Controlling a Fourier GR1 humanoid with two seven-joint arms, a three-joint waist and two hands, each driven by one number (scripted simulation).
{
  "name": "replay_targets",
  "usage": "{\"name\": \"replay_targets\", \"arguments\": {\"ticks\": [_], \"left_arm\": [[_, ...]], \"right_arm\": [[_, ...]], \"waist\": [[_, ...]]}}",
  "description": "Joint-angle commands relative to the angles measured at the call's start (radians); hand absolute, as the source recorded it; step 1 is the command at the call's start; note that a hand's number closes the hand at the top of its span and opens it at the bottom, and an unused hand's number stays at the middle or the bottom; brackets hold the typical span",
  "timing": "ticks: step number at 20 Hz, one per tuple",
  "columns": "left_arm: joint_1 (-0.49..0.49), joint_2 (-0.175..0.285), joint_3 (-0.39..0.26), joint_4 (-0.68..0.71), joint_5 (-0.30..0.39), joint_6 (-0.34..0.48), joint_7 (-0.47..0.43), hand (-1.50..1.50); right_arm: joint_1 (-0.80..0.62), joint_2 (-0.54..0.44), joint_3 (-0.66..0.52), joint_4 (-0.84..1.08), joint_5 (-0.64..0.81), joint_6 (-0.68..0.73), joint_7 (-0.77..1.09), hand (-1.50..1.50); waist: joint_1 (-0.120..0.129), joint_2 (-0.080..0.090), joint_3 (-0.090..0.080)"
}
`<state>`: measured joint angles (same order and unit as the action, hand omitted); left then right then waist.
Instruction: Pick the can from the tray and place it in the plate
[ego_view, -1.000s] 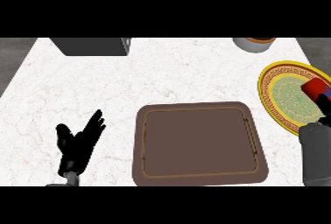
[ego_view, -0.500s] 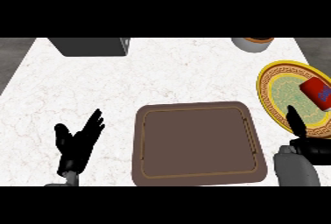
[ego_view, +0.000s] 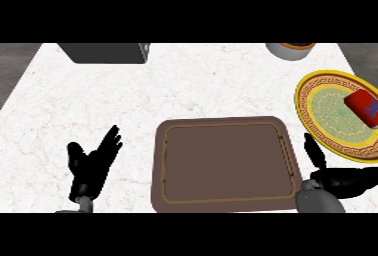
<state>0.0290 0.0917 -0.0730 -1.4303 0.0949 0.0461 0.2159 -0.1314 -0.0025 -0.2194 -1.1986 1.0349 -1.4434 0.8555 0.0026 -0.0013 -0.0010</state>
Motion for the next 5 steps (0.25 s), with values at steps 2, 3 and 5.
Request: {"name": "replay_targets", "arguments": {"ticks": [2, 3, 5], "left_arm": [[-0.033, 0.007, 0.019, 0.007, 0.005, -0.004, 0.018, 0.0], [0.016, -0.002, -0.02, -0.092, -0.016, 0.02, 0.078, 0.0], [-0.001, -0.018, -0.023, -0.049, -0.028, 0.025, 0.043, 0.0]], "right_arm": [[0.038, 0.002, 0.047, 0.003, 0.095, -0.054, 0.132, -1.5], [0.094, 0.002, 0.054, -0.055, 0.091, -0.054, 0.135, -1.5], [0.03, 0.002, 0.071, -0.013, 0.149, -0.054, 0.187, -1.5]], "waist": [[0.0, 0.0, 0.0], [0.0, -0.001, 0.001], [0.001, 0.0, 0.0]]}}
